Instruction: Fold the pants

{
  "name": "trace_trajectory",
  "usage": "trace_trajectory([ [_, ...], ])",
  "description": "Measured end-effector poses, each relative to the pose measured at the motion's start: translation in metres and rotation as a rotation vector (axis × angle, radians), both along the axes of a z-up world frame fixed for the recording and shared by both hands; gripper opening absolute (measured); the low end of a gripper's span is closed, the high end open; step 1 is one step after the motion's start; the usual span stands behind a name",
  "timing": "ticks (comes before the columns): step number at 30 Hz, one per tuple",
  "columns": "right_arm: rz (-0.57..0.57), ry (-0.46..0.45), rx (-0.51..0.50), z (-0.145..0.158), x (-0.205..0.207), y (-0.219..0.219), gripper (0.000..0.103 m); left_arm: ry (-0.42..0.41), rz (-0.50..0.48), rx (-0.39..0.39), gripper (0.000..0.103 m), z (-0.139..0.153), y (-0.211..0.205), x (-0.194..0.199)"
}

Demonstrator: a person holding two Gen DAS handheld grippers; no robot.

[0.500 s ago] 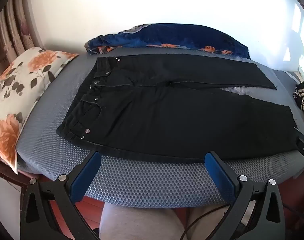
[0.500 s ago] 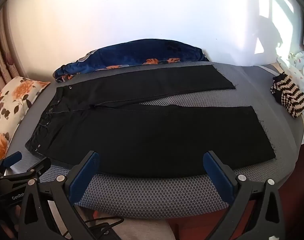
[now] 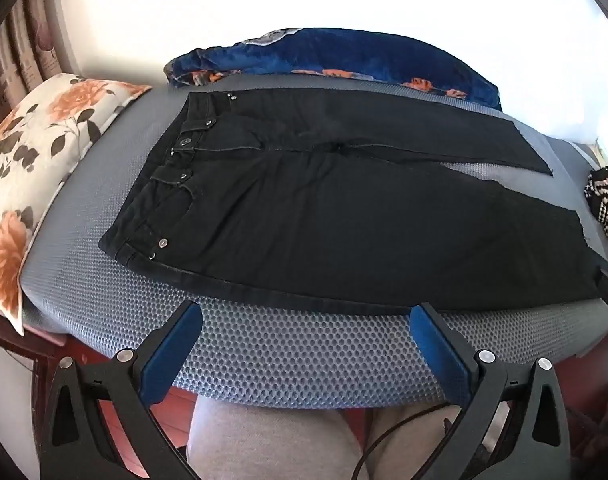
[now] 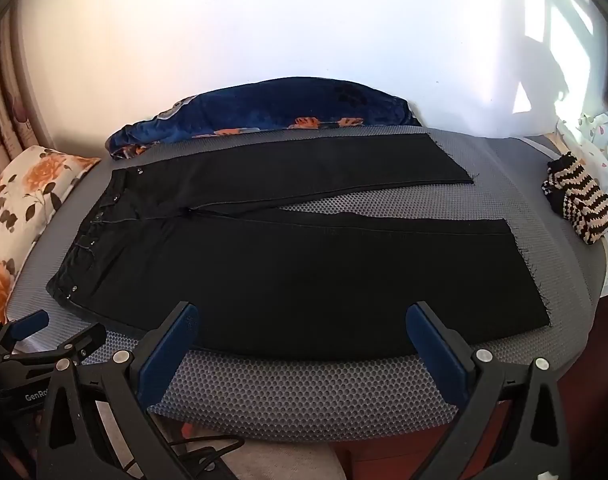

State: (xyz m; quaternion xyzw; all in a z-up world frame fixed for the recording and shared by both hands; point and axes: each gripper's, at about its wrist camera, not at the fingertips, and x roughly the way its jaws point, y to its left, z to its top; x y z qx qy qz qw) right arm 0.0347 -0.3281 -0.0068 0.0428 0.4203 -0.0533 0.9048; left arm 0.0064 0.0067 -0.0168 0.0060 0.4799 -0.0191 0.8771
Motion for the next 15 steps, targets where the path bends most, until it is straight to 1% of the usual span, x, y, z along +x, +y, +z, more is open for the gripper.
trace_trajectory([
  [7,0.004,0.003,-0.001,-0.0022,-0.0013,-0.0026,0.103,-0.013,-0.003,0.019,0.103,0.0005,-0.0022,0.0007],
  [8,-0.017,-0.012,0.011,-0.0026,-0.0009,-0.002,0.103,-0.013,-0.005,0.023,0.103,0.0001,-0.0026,0.0007],
  [9,-0.014,-0.01,0.013,-0.0035,-0.0007,-0.0014,0.103,-0.012,-0.007,0.025,0.103,-0.001,-0.0023,0.0004],
  [15,-0.011,-0.011,0.005,-0.0032,-0.0017,-0.0038,0.103,0.007,-0.015,0.016,0.103,-0.0036,-0.0018,0.0],
])
